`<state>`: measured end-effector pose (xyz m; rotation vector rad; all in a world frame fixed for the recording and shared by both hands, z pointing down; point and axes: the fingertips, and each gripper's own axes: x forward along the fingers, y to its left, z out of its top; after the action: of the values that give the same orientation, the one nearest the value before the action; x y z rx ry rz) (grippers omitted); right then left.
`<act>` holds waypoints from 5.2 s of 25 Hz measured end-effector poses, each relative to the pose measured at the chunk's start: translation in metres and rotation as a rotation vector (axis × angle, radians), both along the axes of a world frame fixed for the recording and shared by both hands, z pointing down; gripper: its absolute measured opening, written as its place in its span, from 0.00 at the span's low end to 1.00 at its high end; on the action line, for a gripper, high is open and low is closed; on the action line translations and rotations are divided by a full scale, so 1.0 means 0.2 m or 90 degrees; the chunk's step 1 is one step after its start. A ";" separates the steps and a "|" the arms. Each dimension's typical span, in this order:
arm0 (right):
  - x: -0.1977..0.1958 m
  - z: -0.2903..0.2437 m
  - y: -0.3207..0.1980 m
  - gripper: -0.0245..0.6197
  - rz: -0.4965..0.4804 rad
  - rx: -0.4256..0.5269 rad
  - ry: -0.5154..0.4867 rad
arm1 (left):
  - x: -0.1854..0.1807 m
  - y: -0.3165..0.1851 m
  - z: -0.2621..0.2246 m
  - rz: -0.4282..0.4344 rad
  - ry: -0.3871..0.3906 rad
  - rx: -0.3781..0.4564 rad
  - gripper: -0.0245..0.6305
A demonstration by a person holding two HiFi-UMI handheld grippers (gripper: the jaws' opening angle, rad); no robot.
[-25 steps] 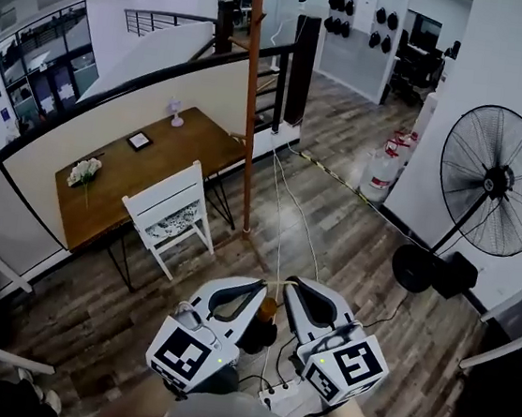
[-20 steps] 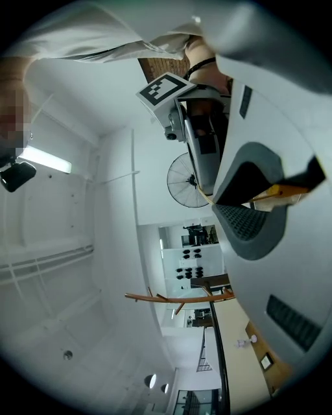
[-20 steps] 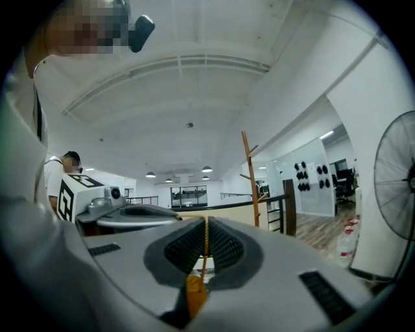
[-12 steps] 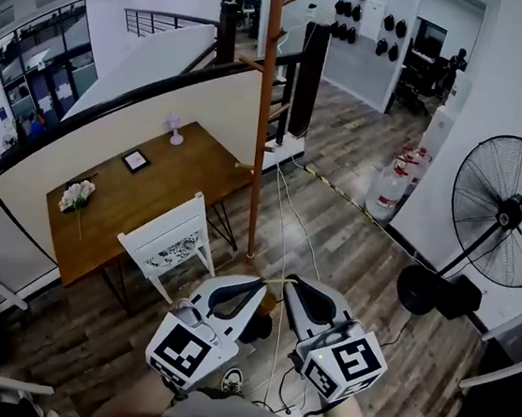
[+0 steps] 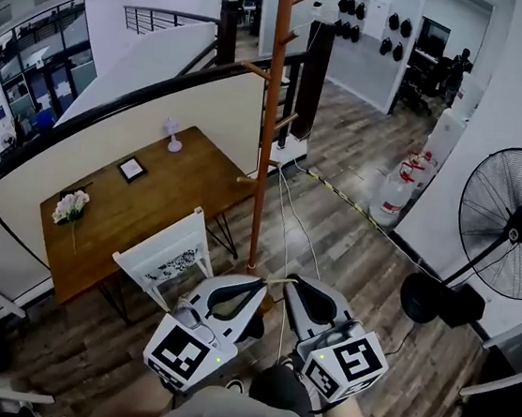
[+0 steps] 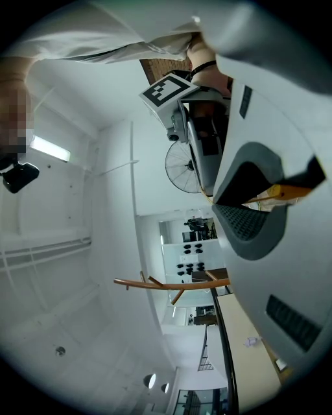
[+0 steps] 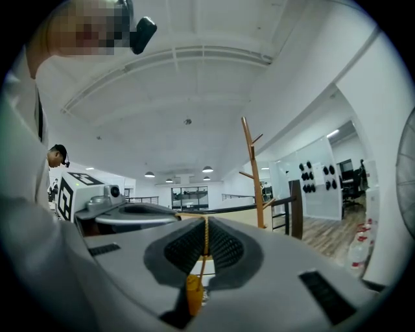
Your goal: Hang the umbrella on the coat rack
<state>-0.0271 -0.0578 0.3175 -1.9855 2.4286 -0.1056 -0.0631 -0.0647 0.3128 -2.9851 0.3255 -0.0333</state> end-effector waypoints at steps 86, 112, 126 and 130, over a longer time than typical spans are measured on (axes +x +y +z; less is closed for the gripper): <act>1.09 0.77 -2.07 0.05 -0.344 -0.199 -0.001 | 1.09 -1.96 0.79 -0.372 -0.040 -0.333 0.04; 1.05 1.19 -2.28 0.17 -0.303 -0.321 -0.029 | 1.04 -2.22 1.18 -0.395 -0.080 -0.422 0.12; 1.21 0.52 -2.11 0.08 -0.272 -0.169 -0.042 | 0.89 -2.03 0.68 -0.387 -0.091 -0.234 0.19; 1.19 0.25 -2.02 0.06 -0.287 -0.099 -0.031 | 0.86 -1.98 0.41 -0.380 -0.062 -0.161 0.14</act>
<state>0.2115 -0.4623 0.3677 -1.4188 2.8620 -0.3474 0.1085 -0.4598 0.3954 -2.9820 1.2650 -0.2975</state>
